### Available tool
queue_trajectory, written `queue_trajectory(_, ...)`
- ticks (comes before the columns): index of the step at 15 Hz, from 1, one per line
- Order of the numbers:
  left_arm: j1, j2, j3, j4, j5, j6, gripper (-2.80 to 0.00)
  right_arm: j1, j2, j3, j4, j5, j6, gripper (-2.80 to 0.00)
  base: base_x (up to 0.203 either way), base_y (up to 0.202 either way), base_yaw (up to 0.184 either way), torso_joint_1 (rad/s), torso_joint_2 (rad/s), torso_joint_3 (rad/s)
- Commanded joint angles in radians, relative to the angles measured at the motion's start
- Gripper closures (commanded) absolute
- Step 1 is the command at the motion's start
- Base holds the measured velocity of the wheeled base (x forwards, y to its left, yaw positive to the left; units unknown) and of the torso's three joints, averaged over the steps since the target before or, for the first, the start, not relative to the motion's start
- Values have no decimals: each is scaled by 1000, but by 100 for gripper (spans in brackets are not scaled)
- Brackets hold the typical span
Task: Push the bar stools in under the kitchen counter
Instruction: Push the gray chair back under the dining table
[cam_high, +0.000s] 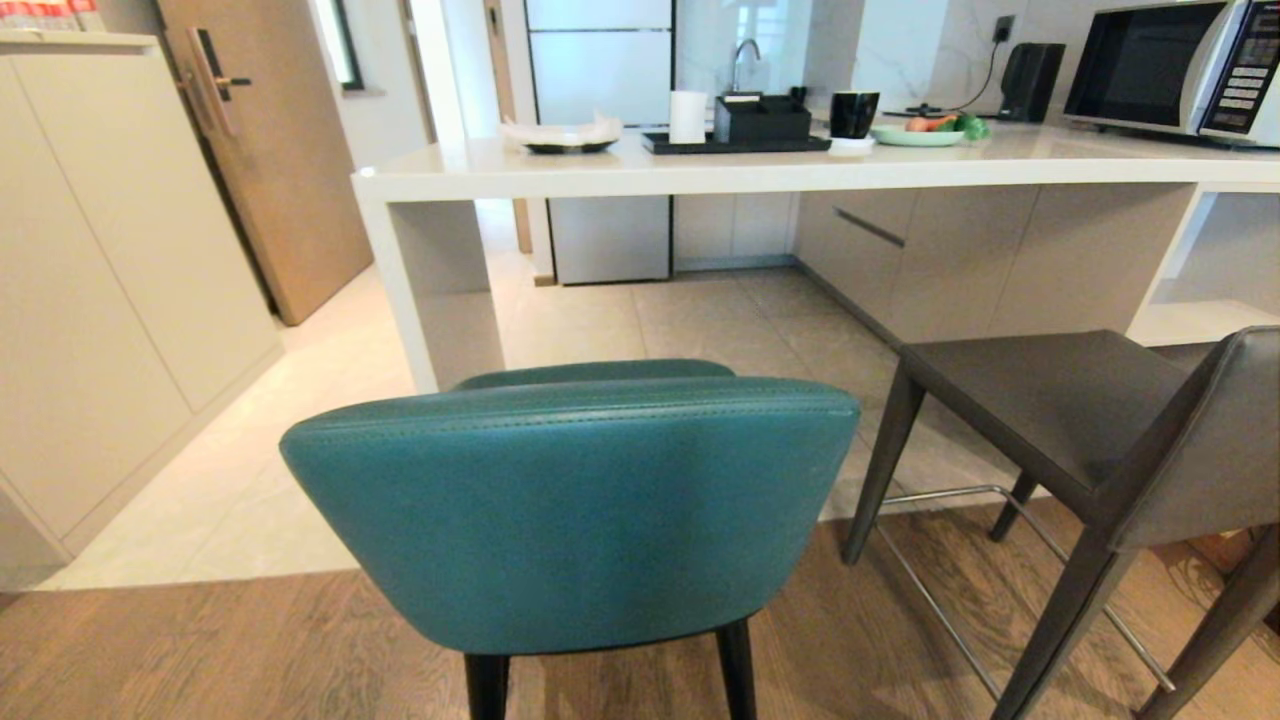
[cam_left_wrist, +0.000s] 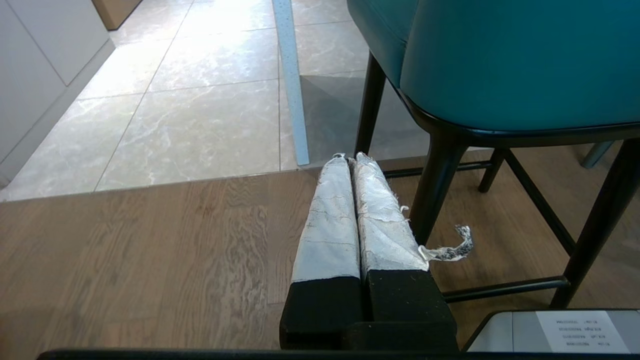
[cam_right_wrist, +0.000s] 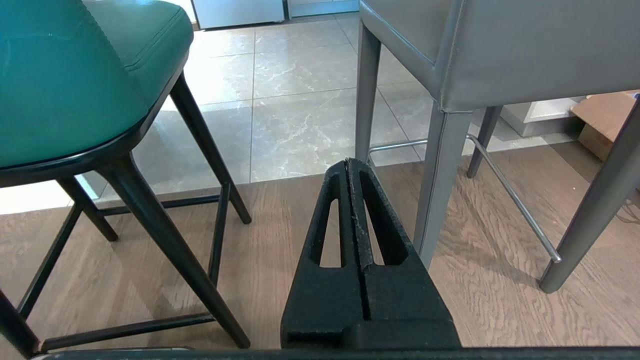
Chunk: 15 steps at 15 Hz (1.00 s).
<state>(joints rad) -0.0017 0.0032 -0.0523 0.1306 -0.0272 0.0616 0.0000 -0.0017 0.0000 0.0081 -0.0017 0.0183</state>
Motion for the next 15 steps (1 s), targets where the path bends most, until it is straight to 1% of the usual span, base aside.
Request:
queue_trajectory(1, 2, 1, 0, 1, -2, 3, 0, 0, 2, 3, 0, -1, 2, 0, 0, 0, 0, 0, 0, 0)
queue_trajectory(15, 0, 1, 2, 0, -2, 4, 0, 0, 2, 3, 0, -1, 3, 0, 0, 0, 0, 0, 0, 0)
